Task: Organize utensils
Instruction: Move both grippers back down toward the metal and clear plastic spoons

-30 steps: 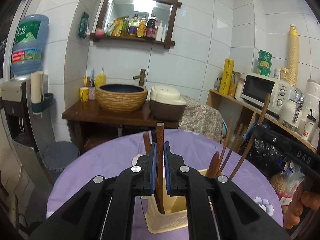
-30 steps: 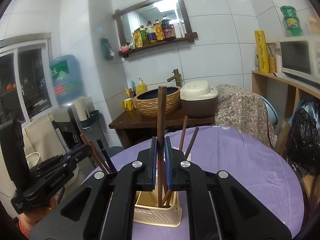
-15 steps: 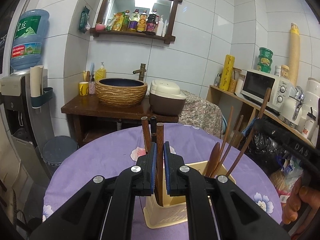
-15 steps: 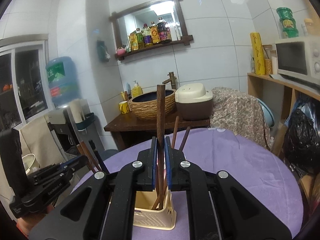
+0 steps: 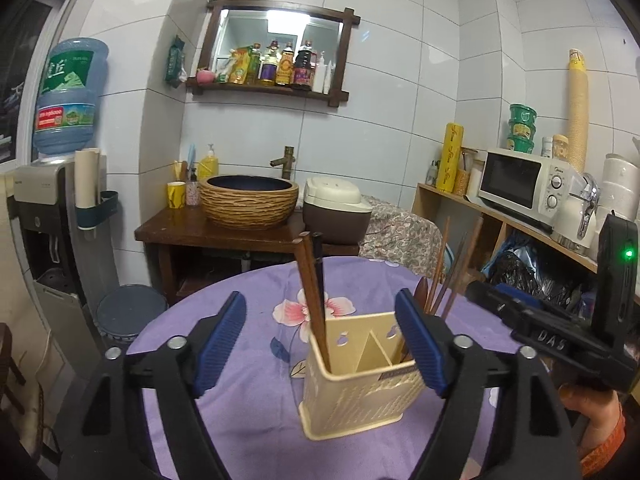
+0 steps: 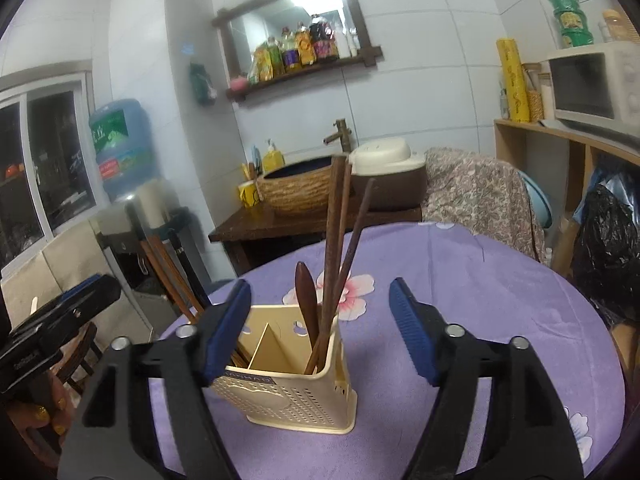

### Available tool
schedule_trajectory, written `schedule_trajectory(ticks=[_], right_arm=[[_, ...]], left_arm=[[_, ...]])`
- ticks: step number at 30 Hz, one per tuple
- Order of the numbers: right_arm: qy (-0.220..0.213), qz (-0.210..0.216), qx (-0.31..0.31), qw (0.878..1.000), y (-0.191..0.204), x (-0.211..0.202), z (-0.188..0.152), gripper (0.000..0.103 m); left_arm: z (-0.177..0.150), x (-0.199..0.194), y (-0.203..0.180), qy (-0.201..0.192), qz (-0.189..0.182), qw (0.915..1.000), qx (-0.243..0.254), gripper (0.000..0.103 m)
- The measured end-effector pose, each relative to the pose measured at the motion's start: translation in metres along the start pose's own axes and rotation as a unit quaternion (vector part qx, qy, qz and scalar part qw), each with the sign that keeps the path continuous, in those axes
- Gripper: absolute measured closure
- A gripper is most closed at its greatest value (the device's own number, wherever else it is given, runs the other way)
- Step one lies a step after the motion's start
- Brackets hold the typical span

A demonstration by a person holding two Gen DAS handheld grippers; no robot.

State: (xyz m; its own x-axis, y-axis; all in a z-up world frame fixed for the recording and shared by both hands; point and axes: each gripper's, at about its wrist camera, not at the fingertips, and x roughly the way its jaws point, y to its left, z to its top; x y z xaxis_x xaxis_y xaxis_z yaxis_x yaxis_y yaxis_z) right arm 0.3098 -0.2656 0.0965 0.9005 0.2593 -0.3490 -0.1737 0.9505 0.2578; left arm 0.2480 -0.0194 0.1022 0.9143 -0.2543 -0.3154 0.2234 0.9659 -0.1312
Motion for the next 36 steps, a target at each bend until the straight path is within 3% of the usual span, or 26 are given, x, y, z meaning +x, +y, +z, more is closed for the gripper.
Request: schedule_trajectory(ticks=[5,9,17,22,29,31,34,36], right_arm=[[0.017,-0.009,0.001,1.000,-0.003,-0.021,-0.013,0.024],[0.049,-0.024,-0.013,0.998,-0.003,-0.034,-0.041,0.021],[0.160,-0.032,-0.042,0.986,0.011,-0.043,-0.131,0.021],[0.208,-0.030,-0.066,0.975,0.035,-0.043,-0.175,0.023],[0.260,-0.028,-0.086,0.961,0.061,-0.034,-0.213,0.057],[0.254,-0.044,-0.104,0.961,0.067,-0.035,-0.217,0.065],[0.251,-0.049,-0.101,0.962,0.068,-0.036,-0.218,0.093],[0.247,-0.047,-0.096,0.963,0.062,-0.038,-0.216,0.096]], left_arm=[[-0.021,-0.022,0.014,0.010,0.015,0.9998,-0.012,0.014],[-0.052,-0.030,0.021,0.051,0.035,0.9981,-0.006,0.013],[-0.121,-0.037,0.039,0.131,0.073,0.9886,-0.016,0.013],[-0.143,-0.041,0.045,0.158,0.080,0.9839,-0.021,0.013],[-0.147,-0.049,0.042,0.158,0.073,0.9845,-0.022,0.013],[-0.148,-0.050,0.040,0.157,0.075,0.9845,-0.020,0.013],[-0.149,-0.049,0.038,0.160,0.074,0.9841,-0.019,0.013],[-0.151,-0.048,0.036,0.163,0.070,0.9839,-0.019,0.013]])
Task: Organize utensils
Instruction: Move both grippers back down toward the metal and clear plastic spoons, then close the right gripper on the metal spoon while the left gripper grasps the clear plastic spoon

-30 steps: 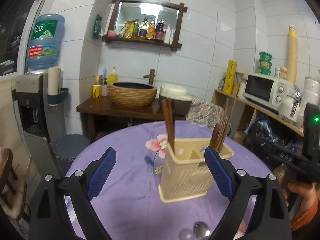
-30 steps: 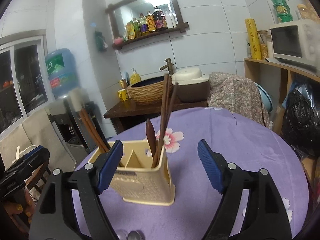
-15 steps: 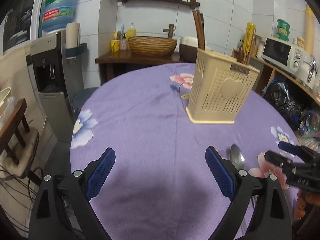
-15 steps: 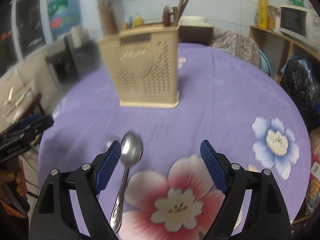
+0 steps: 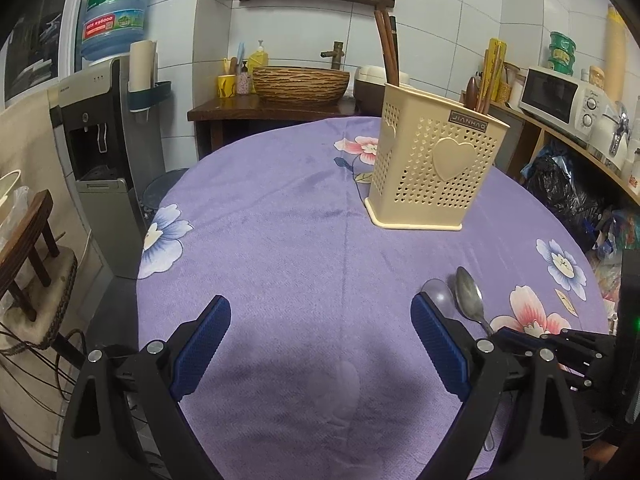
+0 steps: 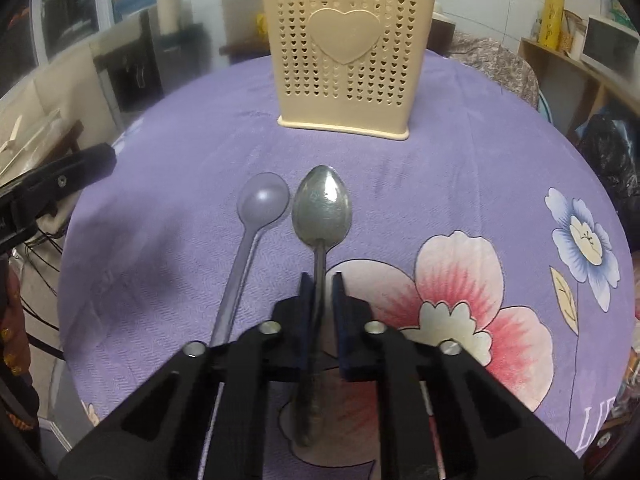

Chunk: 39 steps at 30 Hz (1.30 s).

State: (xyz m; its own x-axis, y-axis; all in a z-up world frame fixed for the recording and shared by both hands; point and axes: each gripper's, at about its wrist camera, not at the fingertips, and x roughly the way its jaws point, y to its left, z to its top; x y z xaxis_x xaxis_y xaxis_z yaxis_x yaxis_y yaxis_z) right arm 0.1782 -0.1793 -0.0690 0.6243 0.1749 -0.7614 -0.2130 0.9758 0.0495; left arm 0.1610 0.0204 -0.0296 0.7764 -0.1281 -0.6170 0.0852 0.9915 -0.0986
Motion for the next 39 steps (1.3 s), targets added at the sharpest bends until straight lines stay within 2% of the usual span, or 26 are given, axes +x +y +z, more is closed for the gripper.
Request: schedule_trajectory(ticks=[4,10,13,15,16,17,20,23,28,32,33,37,39], right_arm=[[-0.006,-0.012,0.026,1.000,-0.024,-0.007,-0.006,0.096],[-0.013,-0.059,0.087,0.994,-0.085,-0.027,-0.022,0.096],[-0.021,-0.052,0.101,0.993,-0.099,-0.032,-0.027,0.094],[-0.021,-0.048,0.106,0.993,-0.102,-0.033,-0.028,0.076],[-0.024,-0.051,0.109,0.992,-0.101,-0.035,-0.028,0.045],[-0.033,-0.056,0.111,0.992,-0.101,-0.037,-0.028,0.033],[-0.037,-0.058,0.107,0.992,-0.099,-0.038,-0.024,0.033],[-0.033,-0.059,0.106,0.992,-0.100,-0.038,-0.024,0.033],[-0.029,-0.056,0.104,0.993,-0.101,-0.038,-0.026,0.033],[-0.027,-0.056,0.104,0.993,-0.103,-0.038,-0.027,0.033],[-0.026,-0.058,0.103,0.993,-0.104,-0.038,-0.027,0.033],[-0.022,-0.060,0.099,0.993,-0.105,-0.037,-0.026,0.033],[-0.021,-0.060,0.096,0.993,-0.106,-0.037,-0.025,0.033]], left_arm=[[-0.004,0.003,-0.007,0.010,-0.008,0.9999,0.009,0.013],[-0.012,0.009,-0.017,0.028,-0.022,0.9993,0.016,0.013],[-0.016,0.014,-0.026,0.039,-0.028,0.9986,0.021,0.013],[-0.018,0.020,-0.034,0.052,-0.034,0.9978,0.024,0.013],[-0.020,0.023,-0.039,0.059,-0.037,0.9973,0.025,0.013],[-0.021,0.025,-0.044,0.065,-0.039,0.9967,0.028,0.013],[-0.023,0.034,-0.060,0.083,-0.043,0.9945,0.047,0.013],[-0.022,0.045,-0.072,0.097,-0.051,0.9931,0.043,0.018],[-0.015,0.060,-0.089,0.102,-0.032,0.9932,0.046,0.028],[-0.012,0.068,-0.097,0.102,-0.019,0.9935,0.045,0.038],[-0.010,0.068,-0.099,0.104,-0.020,0.9931,0.049,0.043],[-0.005,0.074,-0.103,0.109,-0.011,0.9923,0.057,0.050],[-0.002,0.078,-0.105,0.114,-0.009,0.9912,0.066,0.056]])
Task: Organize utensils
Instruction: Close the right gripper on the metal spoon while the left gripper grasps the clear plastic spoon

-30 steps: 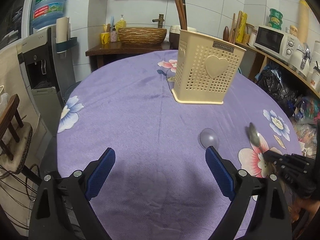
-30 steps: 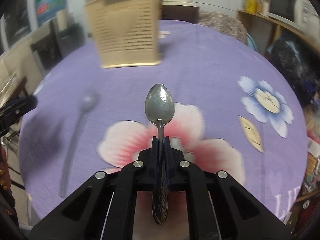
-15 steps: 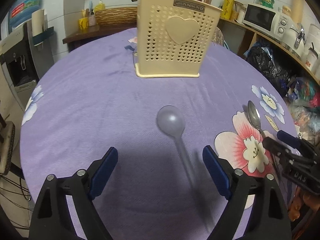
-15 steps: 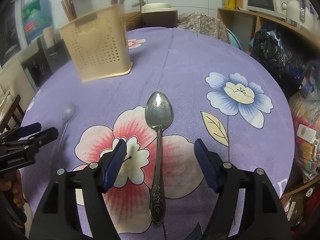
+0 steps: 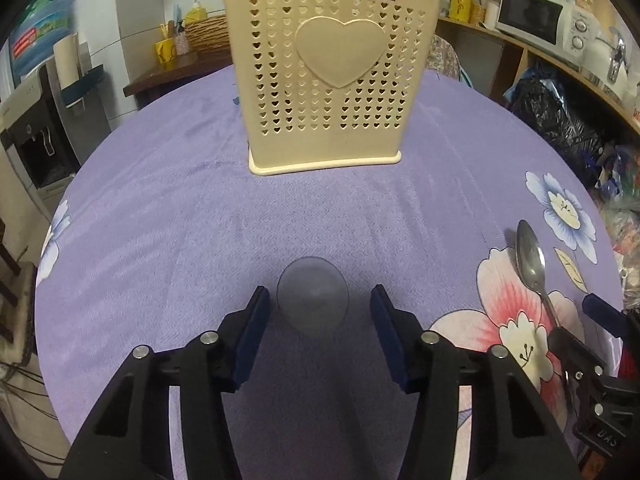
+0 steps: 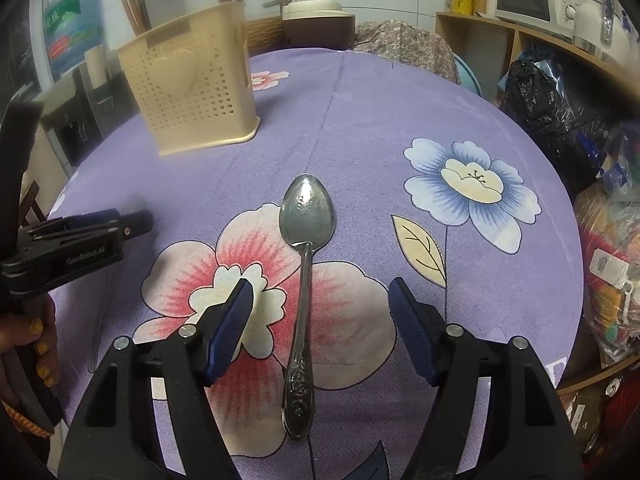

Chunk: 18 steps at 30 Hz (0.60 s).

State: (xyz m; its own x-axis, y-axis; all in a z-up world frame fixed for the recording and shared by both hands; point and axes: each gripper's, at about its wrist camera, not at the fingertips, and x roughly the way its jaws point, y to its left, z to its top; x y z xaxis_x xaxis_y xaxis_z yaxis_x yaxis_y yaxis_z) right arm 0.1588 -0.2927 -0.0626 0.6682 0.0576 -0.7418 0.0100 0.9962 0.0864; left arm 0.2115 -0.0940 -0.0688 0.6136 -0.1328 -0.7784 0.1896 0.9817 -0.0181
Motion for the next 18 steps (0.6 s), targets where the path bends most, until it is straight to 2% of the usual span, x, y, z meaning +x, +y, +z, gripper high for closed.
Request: schedule_trajectory(ticks=[2,9,14,18], right_arm=[[0.002,0.000,-0.001,1.000,0.000,0.001,0.002,0.033],[0.018,0.011,-0.013,1.000,0.002,0.010,0.013,0.033],[0.028,0.018,-0.016,0.999,0.002,0.021,0.029,0.033],[0.039,0.014,-0.022,0.999,0.003,0.035,0.042,0.033]], left_arm=[[0.003,0.001,0.002,0.003,-0.005,1.0000,-0.004,0.067],[0.011,0.001,0.004,0.001,-0.034,0.9993,-0.014,0.067],[0.023,-0.024,0.008,-0.035,-0.063,0.9972,-0.022,0.067],[0.037,-0.056,0.011,-0.078,-0.079,0.9937,-0.019,0.067]])
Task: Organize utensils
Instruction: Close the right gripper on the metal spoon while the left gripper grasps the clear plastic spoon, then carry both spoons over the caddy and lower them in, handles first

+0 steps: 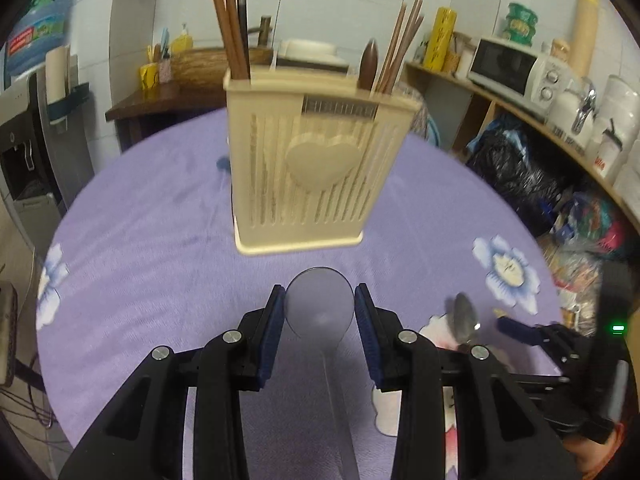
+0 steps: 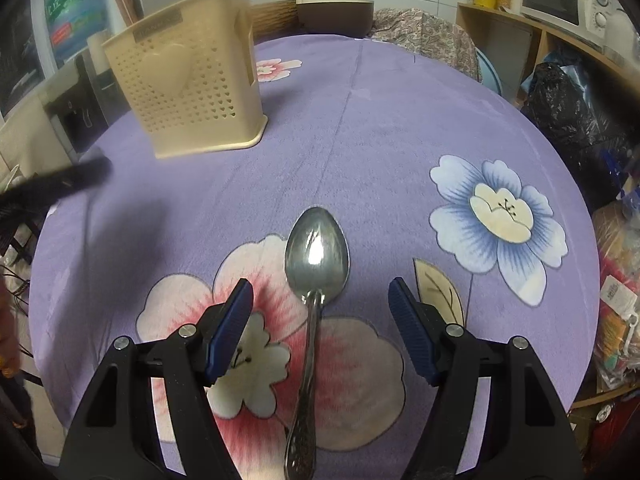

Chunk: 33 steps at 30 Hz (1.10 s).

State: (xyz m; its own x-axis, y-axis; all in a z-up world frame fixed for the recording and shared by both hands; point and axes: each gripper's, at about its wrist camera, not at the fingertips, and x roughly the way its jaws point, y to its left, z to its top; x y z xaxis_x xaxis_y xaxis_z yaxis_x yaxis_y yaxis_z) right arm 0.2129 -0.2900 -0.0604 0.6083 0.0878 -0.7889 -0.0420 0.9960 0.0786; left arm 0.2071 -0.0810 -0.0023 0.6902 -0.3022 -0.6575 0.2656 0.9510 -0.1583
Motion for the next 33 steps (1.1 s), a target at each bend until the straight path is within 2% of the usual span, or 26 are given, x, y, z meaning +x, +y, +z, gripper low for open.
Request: schedule_trajectory(ticks=[3,7,9,14,20,25,28,33], right_arm=[[0.007,-0.005,0.001,1.000,-0.001,0.009,0.009,0.033],[0.018,-0.010,-0.002,1.000,0.002,0.017,0.015,0.045],[0.018,-0.018,-0.006,1.000,0.005,0.019,0.016,0.046],[0.018,-0.020,-0.016,1.000,0.010,0.020,0.019,0.065],[0.009,-0.007,-0.010,1.000,0.009,0.011,0.019,0.065],[-0.041,0.026,-0.002,0.999,0.007,-0.032,0.027,0.065],[-0.088,0.060,0.013,0.994,0.002,-0.073,0.032,0.065],[-0.142,0.070,0.016,0.987,0.000,-0.111,0.031,0.065]], left_arm=[[0.008,-0.018,-0.003,-0.030,0.001,0.9995,0.011,0.067],[0.010,-0.028,-0.003,-0.044,-0.003,0.9989,0.013,0.067],[0.010,-0.031,-0.003,-0.050,-0.001,0.9987,0.014,0.067],[0.011,-0.031,0.001,-0.054,-0.001,0.9985,0.013,0.067],[0.011,-0.032,0.005,-0.055,-0.003,0.9984,0.008,0.067],[0.010,-0.034,0.007,-0.057,-0.004,0.9983,0.008,0.067],[0.008,-0.036,0.010,-0.058,-0.005,0.9983,0.006,0.067],[0.005,-0.039,0.012,-0.060,-0.004,0.9982,0.000,0.067]])
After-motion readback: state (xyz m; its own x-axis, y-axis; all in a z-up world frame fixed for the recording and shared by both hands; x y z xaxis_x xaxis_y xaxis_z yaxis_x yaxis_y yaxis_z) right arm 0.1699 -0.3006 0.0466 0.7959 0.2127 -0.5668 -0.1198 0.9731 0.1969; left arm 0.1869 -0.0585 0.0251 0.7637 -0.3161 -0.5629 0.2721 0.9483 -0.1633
